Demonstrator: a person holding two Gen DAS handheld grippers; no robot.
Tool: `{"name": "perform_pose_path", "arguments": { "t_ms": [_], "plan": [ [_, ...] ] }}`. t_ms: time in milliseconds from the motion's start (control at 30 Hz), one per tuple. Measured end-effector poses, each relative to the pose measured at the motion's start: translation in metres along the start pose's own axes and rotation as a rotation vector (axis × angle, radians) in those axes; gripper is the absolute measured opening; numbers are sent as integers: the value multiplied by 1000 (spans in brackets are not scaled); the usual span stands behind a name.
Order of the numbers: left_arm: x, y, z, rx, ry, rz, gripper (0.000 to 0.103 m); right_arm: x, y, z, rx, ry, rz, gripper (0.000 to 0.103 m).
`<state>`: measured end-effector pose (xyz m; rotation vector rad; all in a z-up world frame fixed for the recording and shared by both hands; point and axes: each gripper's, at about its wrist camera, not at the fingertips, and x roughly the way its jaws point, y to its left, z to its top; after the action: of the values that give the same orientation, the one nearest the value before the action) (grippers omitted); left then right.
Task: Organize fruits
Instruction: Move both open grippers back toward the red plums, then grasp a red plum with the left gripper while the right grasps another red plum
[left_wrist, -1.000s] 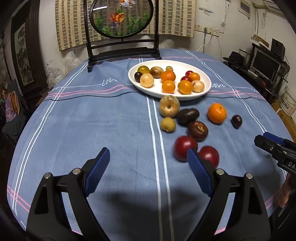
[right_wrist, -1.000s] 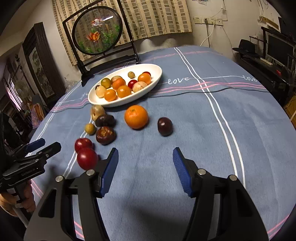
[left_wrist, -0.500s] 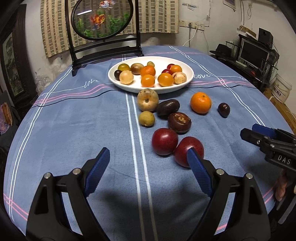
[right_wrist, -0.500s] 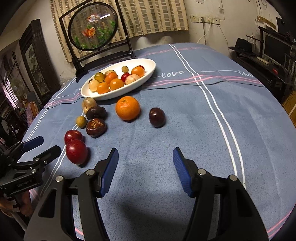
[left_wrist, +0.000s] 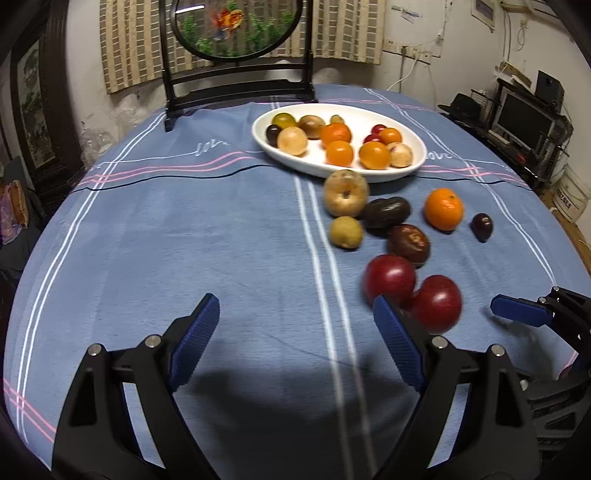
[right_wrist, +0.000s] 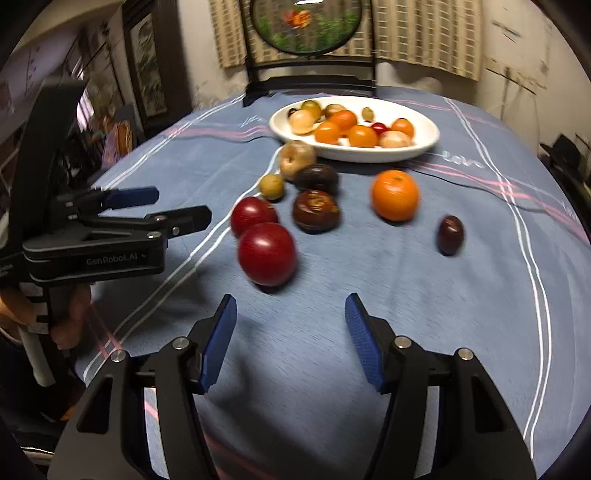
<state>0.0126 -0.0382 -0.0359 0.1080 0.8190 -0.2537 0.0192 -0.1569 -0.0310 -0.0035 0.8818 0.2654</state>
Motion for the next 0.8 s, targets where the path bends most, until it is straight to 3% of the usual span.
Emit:
{"name": "perform_pose_path", "arguments": {
  "t_ms": [133, 467, 567, 800],
  "plan": [
    [1, 10, -2, -19, 11, 2, 87, 15, 5, 12, -13, 34, -34, 62],
    [1, 19, -6, -45, 9, 0, 87, 39, 14, 30, -20, 86, -11, 61],
    [0, 21, -6, -50, 8, 4, 87, 43, 16, 33, -16, 83, -30, 43],
    [0, 20, -7, -51, 16, 3, 87, 38, 8, 27, 12, 66, -14, 42]
  ]
}}
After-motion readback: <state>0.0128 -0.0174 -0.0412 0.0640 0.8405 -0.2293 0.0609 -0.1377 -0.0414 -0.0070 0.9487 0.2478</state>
